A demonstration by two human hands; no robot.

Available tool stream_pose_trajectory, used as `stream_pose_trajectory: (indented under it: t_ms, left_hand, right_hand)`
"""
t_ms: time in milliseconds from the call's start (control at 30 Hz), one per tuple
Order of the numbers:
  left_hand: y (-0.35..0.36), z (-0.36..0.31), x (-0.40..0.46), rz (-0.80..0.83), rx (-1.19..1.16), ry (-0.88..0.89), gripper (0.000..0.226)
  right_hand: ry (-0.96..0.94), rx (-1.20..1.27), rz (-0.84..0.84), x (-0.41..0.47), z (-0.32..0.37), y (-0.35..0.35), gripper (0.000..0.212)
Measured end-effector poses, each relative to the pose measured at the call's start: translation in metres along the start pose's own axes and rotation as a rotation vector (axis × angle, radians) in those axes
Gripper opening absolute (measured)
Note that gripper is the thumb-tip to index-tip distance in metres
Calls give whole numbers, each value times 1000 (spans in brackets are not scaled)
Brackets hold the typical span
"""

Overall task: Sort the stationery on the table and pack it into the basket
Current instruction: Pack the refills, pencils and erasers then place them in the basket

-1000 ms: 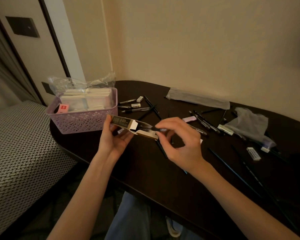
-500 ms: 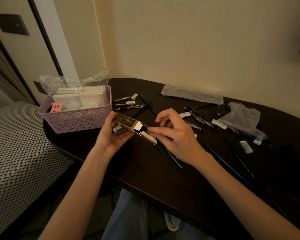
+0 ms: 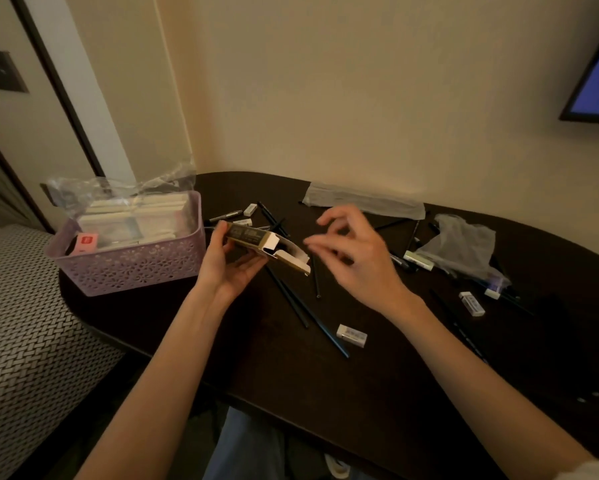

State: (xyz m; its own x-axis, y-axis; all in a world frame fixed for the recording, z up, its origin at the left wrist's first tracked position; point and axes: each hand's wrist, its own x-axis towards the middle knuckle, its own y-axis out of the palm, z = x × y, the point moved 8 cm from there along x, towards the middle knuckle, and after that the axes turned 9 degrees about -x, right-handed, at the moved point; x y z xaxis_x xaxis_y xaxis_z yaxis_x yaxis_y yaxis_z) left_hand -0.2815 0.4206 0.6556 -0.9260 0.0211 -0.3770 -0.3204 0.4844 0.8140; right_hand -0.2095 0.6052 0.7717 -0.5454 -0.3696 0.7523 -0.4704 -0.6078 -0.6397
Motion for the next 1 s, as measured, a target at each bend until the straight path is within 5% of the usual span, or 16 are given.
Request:
stream_pose_trajectory:
  t_ms: [100,267,400,633,833,1000]
  left_hand:
    - [12,1,16,23,7,17,60]
    - [44,21,48,91,54,12,58]
    - [63,34,78,121,27,5,61]
    - [58,45,109,167,0,-66,68]
    - [54,33,114,196,-93,-79,66]
    - [43,21,116,162,-132,-35,59]
  right_hand:
    - [260,-72,-56,6,-49,-9,20]
    - [696,-204,399,3,-140,25,13]
    - [777,-219,669,-4,-158,66,12]
    - [736,-391,861,1,-160,99,20]
    - [678,-407,798,16,-154,86,19]
    - [592,6,224,58,-126,24,10]
